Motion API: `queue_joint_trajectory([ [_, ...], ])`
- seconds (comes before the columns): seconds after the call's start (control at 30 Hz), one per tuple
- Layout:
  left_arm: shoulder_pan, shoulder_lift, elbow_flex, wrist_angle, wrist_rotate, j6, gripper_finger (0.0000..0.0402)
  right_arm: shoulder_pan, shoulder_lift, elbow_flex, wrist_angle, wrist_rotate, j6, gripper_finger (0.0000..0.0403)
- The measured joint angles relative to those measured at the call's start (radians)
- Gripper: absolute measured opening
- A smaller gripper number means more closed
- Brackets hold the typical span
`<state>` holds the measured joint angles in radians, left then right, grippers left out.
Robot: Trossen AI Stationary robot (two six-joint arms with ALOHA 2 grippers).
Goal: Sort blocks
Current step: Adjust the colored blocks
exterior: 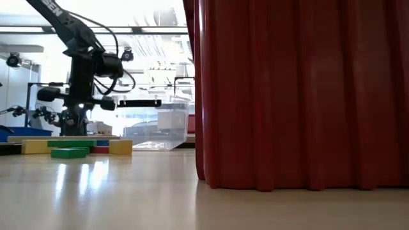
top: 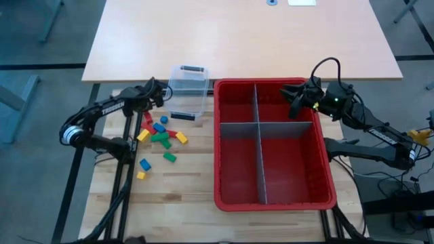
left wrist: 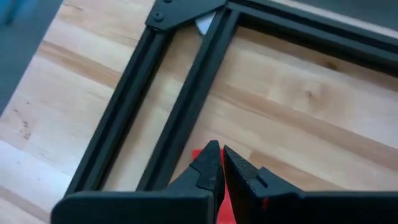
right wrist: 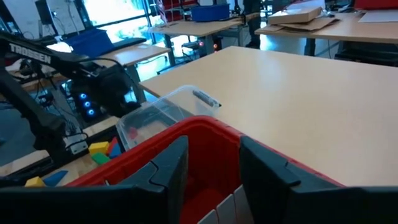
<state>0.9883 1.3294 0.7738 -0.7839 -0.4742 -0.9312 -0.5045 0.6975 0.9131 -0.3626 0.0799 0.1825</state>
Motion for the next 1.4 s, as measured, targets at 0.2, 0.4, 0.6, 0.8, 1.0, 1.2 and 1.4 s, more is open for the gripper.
queue_joint_trajectory([
  [0.2,0.024,0.08,0.0,0.036,0.044,0.041,0.0,0.0,0.0,0.0,0.0,0.0,0.0,0.011],
  [0.4,0.025,0.135,-0.001,0.036,0.079,0.039,0.0,0.0,0.0,0.0,0.0,0.0,0.0,0.0114],
  [0.6,0.024,0.164,-0.002,0.037,0.156,0.043,0.0,0.0,0.0,0.0,0.0,0.0,0.0,0.0121],
  [0.8,0.018,0.162,-0.009,-0.039,0.28,0.117,0.0,0.0,0.0,0.0,0.0,0.0,-0.004,0.0113],
  [1.0,-0.039,0.16,-0.048,-0.097,0.375,0.137,0.0,0.0,0.0,0.0,0.0,0.0,-0.024,0.0108],
  [1.2,-0.162,0.138,-0.067,-0.073,0.484,0.09,0.0,0.0,0.0,0.0,0.0,0.001,-0.044,0.0117],
  [1.4,-0.333,0.083,-0.056,-0.041,0.525,-0.044,0.0,0.0,0.0,0.0,0.0,0.002,-0.045,0.0117],
])
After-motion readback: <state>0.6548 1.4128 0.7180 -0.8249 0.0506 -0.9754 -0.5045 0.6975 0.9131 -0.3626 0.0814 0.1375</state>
